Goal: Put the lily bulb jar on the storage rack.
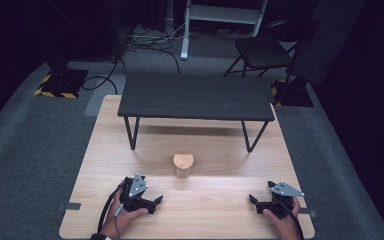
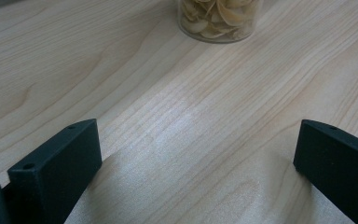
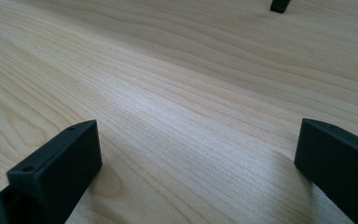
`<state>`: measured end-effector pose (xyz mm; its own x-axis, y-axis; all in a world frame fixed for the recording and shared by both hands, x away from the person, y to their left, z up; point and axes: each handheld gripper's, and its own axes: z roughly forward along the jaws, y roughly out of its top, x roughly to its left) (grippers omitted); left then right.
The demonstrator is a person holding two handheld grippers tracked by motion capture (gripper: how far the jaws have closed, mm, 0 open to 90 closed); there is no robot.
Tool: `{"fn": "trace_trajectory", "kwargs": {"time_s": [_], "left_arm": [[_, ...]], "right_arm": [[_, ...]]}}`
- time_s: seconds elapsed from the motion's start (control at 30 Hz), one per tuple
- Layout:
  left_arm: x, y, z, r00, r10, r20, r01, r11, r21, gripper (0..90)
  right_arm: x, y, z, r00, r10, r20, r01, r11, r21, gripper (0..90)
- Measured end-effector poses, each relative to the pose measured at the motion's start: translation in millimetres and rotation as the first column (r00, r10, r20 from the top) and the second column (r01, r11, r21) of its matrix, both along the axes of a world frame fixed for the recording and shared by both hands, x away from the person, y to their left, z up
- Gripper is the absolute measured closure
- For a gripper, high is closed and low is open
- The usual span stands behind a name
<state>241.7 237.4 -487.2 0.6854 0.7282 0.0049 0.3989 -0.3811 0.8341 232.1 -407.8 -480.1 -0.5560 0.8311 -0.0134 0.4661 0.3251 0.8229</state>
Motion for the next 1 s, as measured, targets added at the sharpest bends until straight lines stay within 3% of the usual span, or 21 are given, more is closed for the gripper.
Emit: {"fn": "trace_trajectory", "kwargs": {"time_s": [0.57,0.8,0.9,0.93,1.0], "left_arm": [[1.0,0.3,1.1,1.0,-0.003,-0.002,0.003,1.0,0.004,0.6],[5.5,-3.5,14.4,0.9989,0.022,-0.041,-0.02,0.9993,0.031,2.4],[7.6,-8.8,23.7,0.9999,0.002,-0.015,-0.001,0.9984,0.057,2.5],[10.7,-12.1,35.0,0.9998,-0.02,0.01,0.019,0.9989,0.043,2.4],[17.8,-15.4,47.3,0.9989,-0.043,0.016,0.043,0.9989,0.019,1.8]], "right_arm": [[0.0,0.0,0.1,1.0,0.0,0.0,0.0,1.0,-0.001,0.0],[0.1,0.0,0.2,1.0,0.0,-0.001,0.0,1.0,0.0,0.0],[-0.6,0.6,0.2,1.0,-0.005,-0.001,0.005,1.0,0.0,0.0],[-1.2,1.0,0.2,1.0,-0.008,-0.001,0.008,1.0,0.0,0.0],[-1.5,1.0,0.2,1.0,-0.009,-0.001,0.009,1.0,0.0,0.0]]}}
